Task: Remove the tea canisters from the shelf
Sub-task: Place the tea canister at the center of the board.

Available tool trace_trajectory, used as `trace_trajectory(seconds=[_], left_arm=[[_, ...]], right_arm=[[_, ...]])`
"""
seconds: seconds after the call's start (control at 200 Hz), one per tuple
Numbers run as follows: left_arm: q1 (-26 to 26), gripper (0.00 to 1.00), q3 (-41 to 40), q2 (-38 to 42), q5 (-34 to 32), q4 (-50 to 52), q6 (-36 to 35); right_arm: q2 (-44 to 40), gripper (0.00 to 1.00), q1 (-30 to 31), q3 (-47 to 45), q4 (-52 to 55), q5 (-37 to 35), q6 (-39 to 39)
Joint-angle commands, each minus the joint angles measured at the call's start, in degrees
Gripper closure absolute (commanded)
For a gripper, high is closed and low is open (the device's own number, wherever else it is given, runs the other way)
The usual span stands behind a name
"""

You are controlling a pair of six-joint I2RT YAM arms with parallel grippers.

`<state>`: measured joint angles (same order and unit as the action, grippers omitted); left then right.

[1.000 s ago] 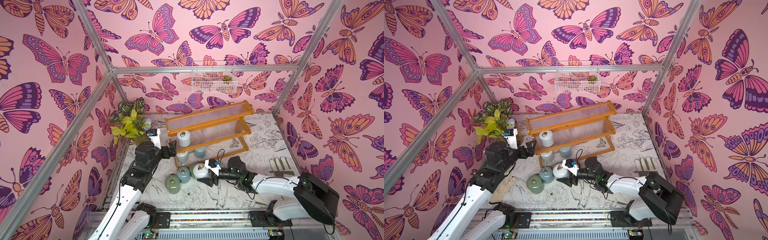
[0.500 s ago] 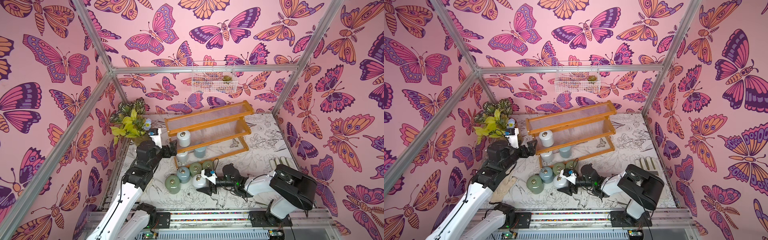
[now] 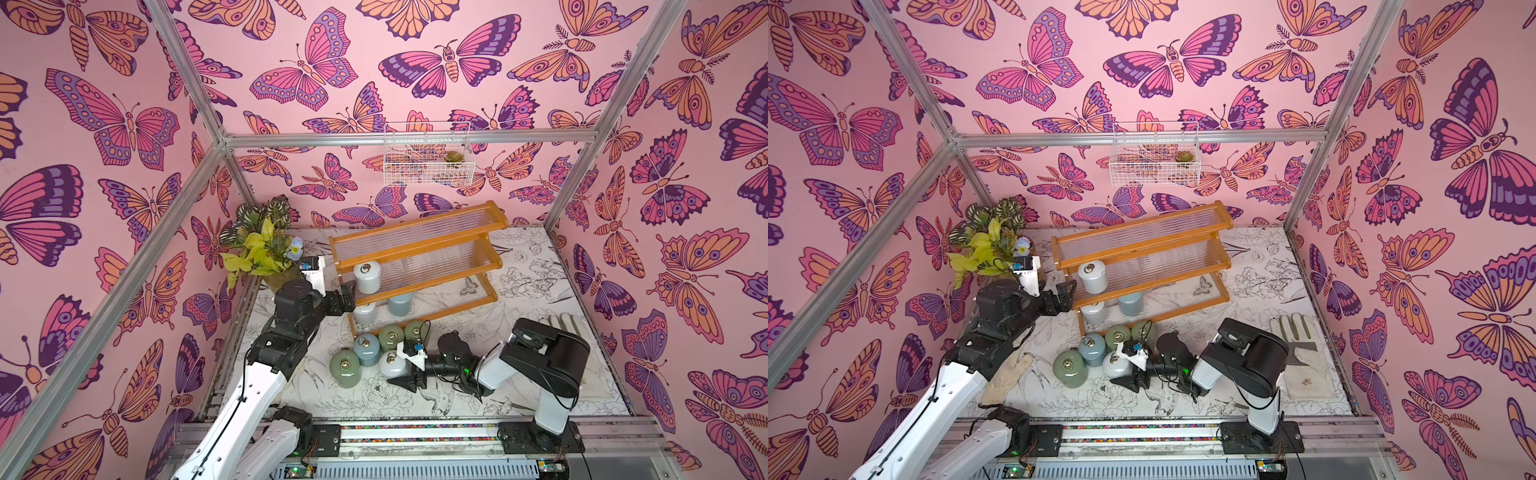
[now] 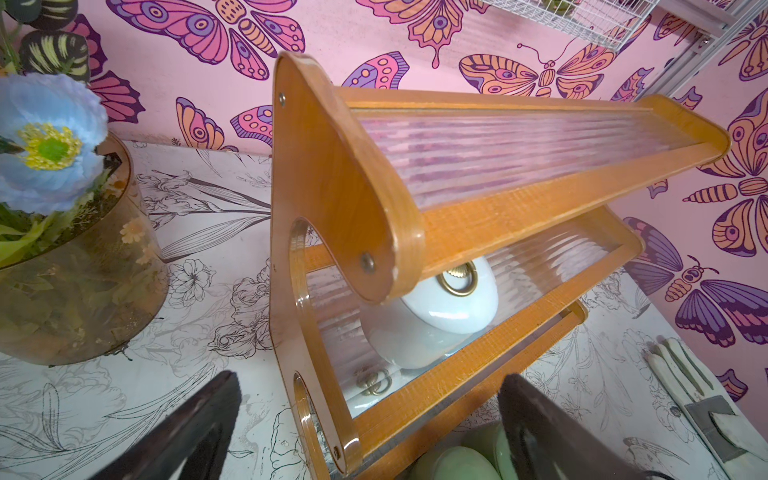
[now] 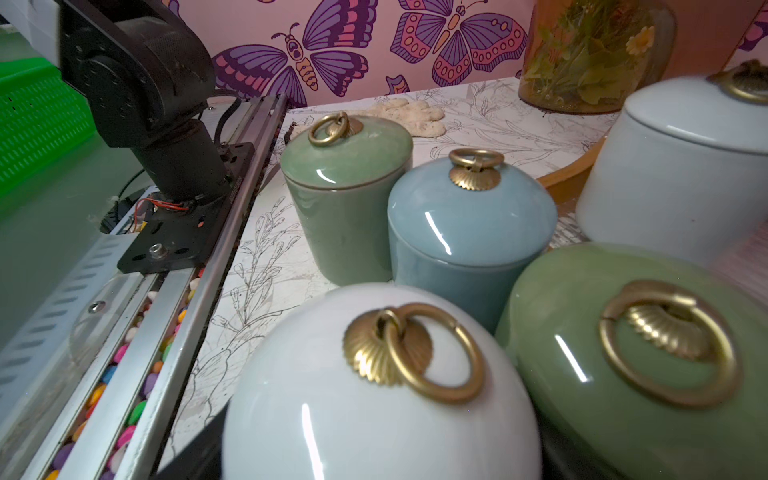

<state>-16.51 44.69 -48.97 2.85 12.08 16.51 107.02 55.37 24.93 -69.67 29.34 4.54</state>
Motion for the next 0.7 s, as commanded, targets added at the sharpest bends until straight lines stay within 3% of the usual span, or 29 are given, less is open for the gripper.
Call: trace_trajectory(seconds=[0.0, 0.516, 0.696], left_arm=[[0.16, 0.0, -0.03, 0.02, 1.6, 0.12, -0.87], [0.15, 0.0, -1.99, 1.01, 8.38, -0.21, -1.72], [0.16, 0.0, -2.97, 2.6, 11.91, -0.82, -2.93]], right_arm=[[2.02, 0.32, 0.17, 1.51, -2.48, -2.26, -0.13], [2.65, 0.18, 0.17, 3.01, -2.21, -0.25, -2.07], [0.08, 0.15, 0.17, 4.89, 5.32, 0.91, -0.92]])
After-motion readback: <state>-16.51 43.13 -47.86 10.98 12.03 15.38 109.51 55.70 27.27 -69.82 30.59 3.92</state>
